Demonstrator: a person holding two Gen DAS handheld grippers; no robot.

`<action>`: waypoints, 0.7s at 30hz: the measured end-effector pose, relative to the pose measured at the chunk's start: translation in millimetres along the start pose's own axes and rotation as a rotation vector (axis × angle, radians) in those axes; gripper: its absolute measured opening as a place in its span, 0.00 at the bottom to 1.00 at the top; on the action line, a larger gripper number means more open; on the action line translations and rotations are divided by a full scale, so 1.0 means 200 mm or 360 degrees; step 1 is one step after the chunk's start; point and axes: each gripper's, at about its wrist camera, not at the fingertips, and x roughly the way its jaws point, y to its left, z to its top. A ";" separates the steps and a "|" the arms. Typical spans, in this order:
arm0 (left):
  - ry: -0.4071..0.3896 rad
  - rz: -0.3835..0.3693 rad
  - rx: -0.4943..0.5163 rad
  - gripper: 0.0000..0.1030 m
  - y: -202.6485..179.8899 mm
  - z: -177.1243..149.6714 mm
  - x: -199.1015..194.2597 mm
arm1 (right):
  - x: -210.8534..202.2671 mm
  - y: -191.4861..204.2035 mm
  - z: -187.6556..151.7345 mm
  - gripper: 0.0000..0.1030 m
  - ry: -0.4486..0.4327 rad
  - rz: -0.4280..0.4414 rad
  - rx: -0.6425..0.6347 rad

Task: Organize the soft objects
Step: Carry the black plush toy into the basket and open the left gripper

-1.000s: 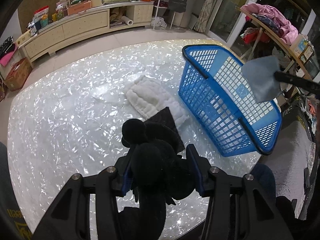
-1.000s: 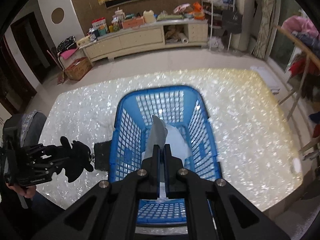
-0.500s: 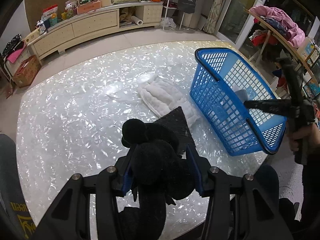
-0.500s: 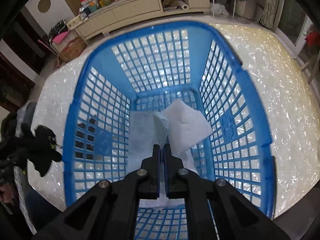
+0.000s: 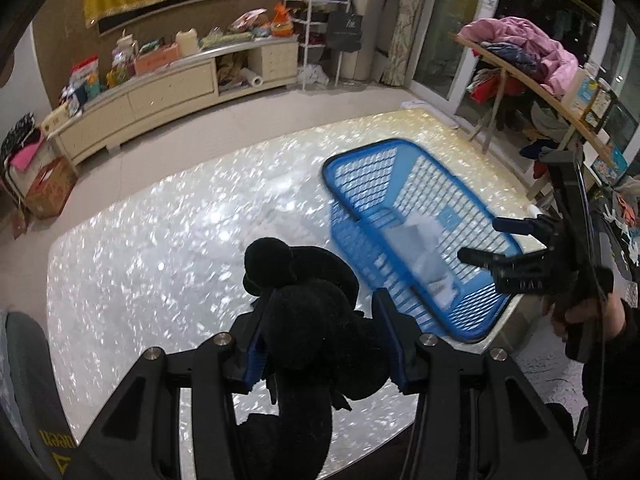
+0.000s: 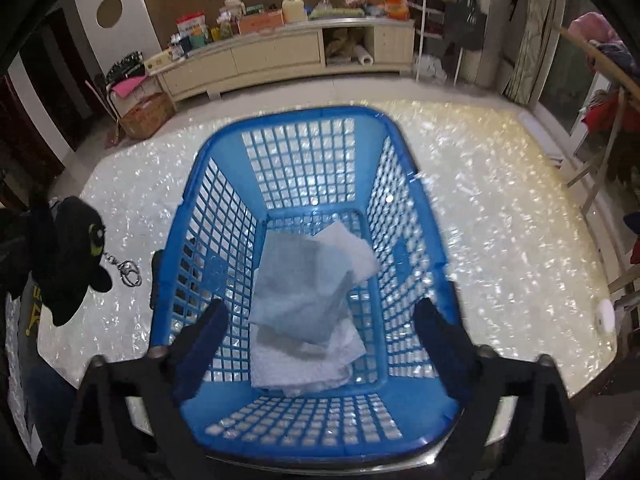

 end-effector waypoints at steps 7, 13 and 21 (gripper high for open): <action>-0.0038 -0.0006 0.0112 0.44 -0.24 0.13 -0.04 | -0.17 -0.14 -0.08 1.00 -0.0085 -0.0047 0.0037; -0.0034 -0.0042 0.0199 0.44 -0.45 0.21 0.00 | -0.17 -0.24 -0.15 1.00 -0.0115 -0.0052 0.0096; 0.0025 -0.0026 0.0328 0.44 -0.67 0.30 0.18 | -0.15 -0.30 -0.18 1.00 -0.0120 0.0006 0.0154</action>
